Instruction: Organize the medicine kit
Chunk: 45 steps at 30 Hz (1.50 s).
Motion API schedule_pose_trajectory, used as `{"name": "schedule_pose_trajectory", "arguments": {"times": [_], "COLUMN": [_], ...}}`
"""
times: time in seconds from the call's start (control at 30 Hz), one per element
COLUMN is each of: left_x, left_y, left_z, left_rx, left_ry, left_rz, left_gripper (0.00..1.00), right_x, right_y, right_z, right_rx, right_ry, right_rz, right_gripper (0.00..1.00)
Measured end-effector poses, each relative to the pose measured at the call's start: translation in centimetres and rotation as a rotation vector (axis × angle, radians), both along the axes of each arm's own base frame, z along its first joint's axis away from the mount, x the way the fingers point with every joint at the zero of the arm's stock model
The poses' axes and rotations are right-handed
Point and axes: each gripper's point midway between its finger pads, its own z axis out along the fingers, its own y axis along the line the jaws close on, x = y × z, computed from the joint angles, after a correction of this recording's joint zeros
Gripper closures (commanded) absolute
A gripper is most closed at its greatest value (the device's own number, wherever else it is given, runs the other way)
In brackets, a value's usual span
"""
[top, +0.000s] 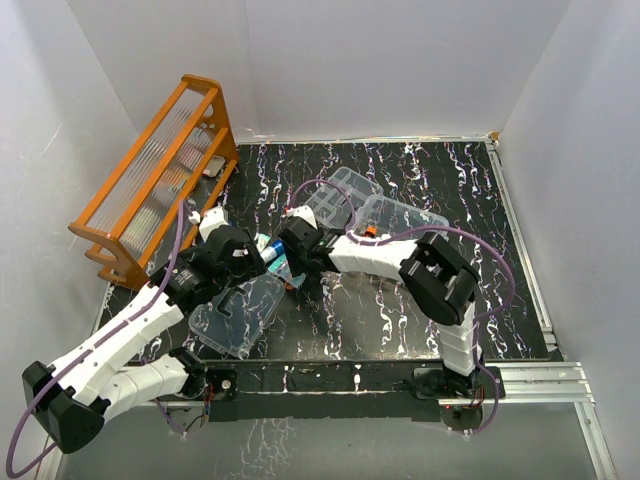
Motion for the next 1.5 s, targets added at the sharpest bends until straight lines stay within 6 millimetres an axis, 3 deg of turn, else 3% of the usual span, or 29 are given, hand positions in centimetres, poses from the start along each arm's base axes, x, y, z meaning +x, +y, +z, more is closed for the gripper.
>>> {"name": "schedule_pose_trajectory", "arguments": {"times": [0.4, 0.87, 1.17, 1.3, 1.5], "left_x": [-0.2, -0.4, -0.7, -0.9, -0.8], "left_y": [0.2, 0.3, -0.6, -1.3, -3.2], "left_z": [0.0, 0.4, -0.3, -0.6, 0.2], "left_rx": [0.000, -0.018, -0.047, -0.076, -0.168], "left_ry": [0.006, -0.004, 0.022, 0.040, 0.044], "left_rz": [0.011, 0.015, -0.014, -0.032, -0.073], "left_gripper": [0.31, 0.30, 0.29, 0.27, 0.23], "right_x": [0.0, -0.1, -0.9, -1.1, -1.3], "right_y": [1.0, 1.2, -0.4, -1.1, -0.7], "right_z": [-1.2, -1.5, -1.1, 1.1, 8.3], "right_rx": [0.009, 0.074, 0.072, 0.098, 0.244], "right_ry": [0.028, 0.071, 0.077, 0.061, -0.022], "right_rz": [0.016, 0.002, -0.019, -0.026, 0.003], "right_gripper": [0.59, 0.99, 1.00, 1.00, 1.00]}}
